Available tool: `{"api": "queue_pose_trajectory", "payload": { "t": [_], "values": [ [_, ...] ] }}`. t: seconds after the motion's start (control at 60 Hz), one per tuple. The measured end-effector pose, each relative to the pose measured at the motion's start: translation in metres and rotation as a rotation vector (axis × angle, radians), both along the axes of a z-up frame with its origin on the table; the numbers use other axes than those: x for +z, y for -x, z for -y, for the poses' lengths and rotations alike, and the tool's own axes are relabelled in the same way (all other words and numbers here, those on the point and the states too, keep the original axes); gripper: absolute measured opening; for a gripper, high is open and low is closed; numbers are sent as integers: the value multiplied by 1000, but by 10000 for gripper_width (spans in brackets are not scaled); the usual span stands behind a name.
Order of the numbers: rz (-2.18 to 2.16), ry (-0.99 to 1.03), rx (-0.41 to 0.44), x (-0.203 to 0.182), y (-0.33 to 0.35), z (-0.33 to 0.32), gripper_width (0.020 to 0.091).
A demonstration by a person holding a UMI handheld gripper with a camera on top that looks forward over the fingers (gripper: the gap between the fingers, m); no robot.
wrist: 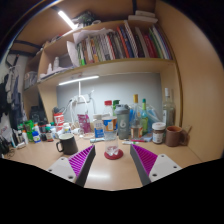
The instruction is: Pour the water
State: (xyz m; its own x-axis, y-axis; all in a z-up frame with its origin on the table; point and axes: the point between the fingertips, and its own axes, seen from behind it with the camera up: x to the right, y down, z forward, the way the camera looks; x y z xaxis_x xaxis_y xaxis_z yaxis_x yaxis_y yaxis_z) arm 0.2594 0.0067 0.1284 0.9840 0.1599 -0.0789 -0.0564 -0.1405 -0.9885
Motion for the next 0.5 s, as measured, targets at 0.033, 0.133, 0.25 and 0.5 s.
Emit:
{"api": "queue_pose_trajectory", "payload": {
  "t": [0.033, 0.133, 0.25, 0.5],
  "values": [
    [0, -1, -6, 5, -4, 18, 779],
    [-22, -27, -3, 24, -9, 66, 777],
    [-68, -37, 17, 40, -11, 112, 777],
    [-81, -60, 17, 46, -25, 173, 780]
  ]
}}
